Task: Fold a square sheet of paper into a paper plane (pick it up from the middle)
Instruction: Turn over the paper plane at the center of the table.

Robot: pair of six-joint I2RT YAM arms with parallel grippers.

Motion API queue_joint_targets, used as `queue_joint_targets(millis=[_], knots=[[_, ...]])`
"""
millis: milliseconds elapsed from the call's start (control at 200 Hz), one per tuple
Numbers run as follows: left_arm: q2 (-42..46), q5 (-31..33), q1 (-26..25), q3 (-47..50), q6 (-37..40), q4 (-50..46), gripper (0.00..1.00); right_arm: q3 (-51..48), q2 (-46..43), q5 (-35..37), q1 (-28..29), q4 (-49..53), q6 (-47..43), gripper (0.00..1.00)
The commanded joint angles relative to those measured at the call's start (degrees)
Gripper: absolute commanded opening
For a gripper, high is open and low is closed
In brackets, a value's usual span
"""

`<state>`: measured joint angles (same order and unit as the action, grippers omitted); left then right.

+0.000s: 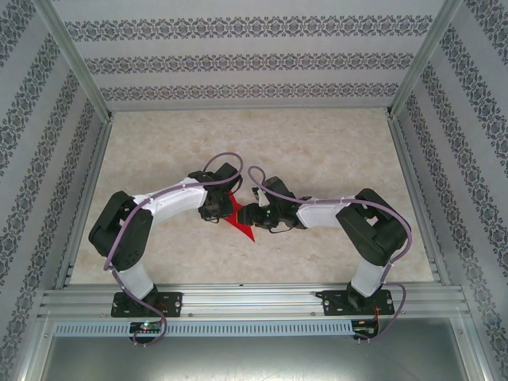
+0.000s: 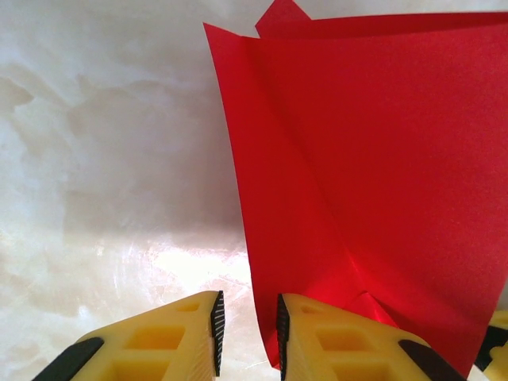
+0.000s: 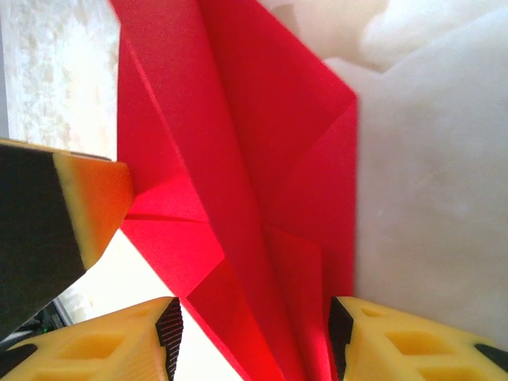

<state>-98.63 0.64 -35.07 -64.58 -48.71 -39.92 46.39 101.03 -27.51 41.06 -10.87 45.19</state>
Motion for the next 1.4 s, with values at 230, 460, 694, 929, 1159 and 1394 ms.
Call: queue_joint_targets(millis=[230,460,694,929,1159,1394], knots=[[1.42,1.29,0.96,0.42,0.02,-0.24,0.27,3.17,2.5,0.03,1.39,2.01,-3.38,0.51],[1.47,1.28,0.95,0.24,0.1,-0.4,0.27,5.54,2.98,4.76,2.66,8.62,-7.48,0.43],[2.2,0.92,0.97,0.97,-0.07,-0.14,0.27,7.98,4.76,7.57,3.77,11.76,-9.07,0.36],[3.2,1.01,0.96,1.83,-0.18,0.06,0.26,9.24,5.13,10.46,4.47,13.6,-9.85,0.3],[4.64,1.21,0.97,2.92,-0.62,0.89,0.26,10.98,6.67,10.69,5.52,14.65,-10.14,0.2],[11.92,2.44,0.97,6.45,-0.86,4.22,0.3,11.7,1.97,17.94,5.62,19.7,-9.94,0.06]])
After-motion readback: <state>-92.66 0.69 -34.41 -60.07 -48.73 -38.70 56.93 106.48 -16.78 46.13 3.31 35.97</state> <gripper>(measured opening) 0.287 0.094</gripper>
